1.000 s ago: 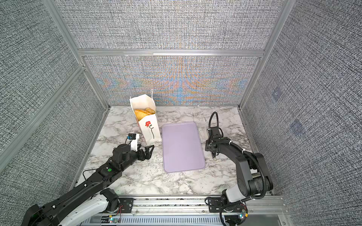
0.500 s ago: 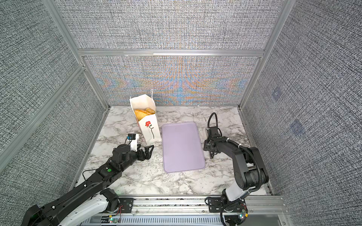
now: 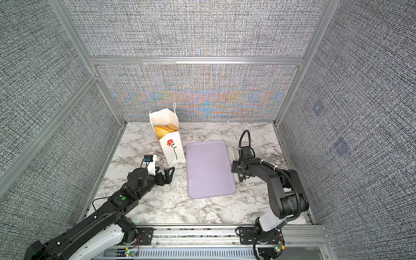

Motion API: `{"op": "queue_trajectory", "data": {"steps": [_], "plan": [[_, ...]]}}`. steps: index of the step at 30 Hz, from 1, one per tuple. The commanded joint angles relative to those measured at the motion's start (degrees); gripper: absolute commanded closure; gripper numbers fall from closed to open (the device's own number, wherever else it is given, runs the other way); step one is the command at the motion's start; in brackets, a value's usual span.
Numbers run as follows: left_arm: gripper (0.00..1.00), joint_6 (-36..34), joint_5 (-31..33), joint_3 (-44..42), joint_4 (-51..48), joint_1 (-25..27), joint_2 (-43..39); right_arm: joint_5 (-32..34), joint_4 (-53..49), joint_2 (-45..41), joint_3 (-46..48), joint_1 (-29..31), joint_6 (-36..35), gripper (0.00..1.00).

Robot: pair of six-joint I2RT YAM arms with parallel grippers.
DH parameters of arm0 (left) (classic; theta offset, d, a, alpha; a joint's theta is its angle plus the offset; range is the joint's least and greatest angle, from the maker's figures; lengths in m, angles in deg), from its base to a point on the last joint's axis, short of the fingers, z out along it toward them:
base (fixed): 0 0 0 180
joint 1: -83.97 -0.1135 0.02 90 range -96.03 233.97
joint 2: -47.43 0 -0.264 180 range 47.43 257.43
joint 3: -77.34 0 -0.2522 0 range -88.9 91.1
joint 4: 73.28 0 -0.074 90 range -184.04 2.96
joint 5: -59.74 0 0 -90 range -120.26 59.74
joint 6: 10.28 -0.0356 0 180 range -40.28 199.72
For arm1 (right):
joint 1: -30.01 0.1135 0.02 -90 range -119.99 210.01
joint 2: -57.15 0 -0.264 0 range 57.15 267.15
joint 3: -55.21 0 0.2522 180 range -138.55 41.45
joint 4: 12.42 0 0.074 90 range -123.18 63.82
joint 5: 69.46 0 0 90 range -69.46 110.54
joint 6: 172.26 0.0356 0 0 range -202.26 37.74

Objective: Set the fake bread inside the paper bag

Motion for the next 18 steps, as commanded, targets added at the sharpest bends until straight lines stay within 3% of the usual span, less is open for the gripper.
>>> {"op": "queue_trajectory", "data": {"steps": [1, 7, 12, 18], "plan": [[0.01, 0.5, 2.1, -0.2, -0.5, 0.0, -0.3, -0.5, 2.6, -2.8, 1.4, 0.3, -0.5, 0.09], [0.01, 1.3, 7.5, 0.3, -3.6, -0.1, -0.5, 2.6, 4.2, -11.1, 4.4, 0.7, -3.1, 0.09], [0.01, 0.6, 15.1, 1.7, -7.2, -0.2, 0.0, 7.5, 10.7, -20.5, 9.5, 0.7, -10.4, 0.09], [0.01, -1.4, 21.9, 1.9, -6.5, -0.5, 0.6, 16.5, 35.5, -29.3, 24.1, -0.1, -20.9, 0.04]]}}
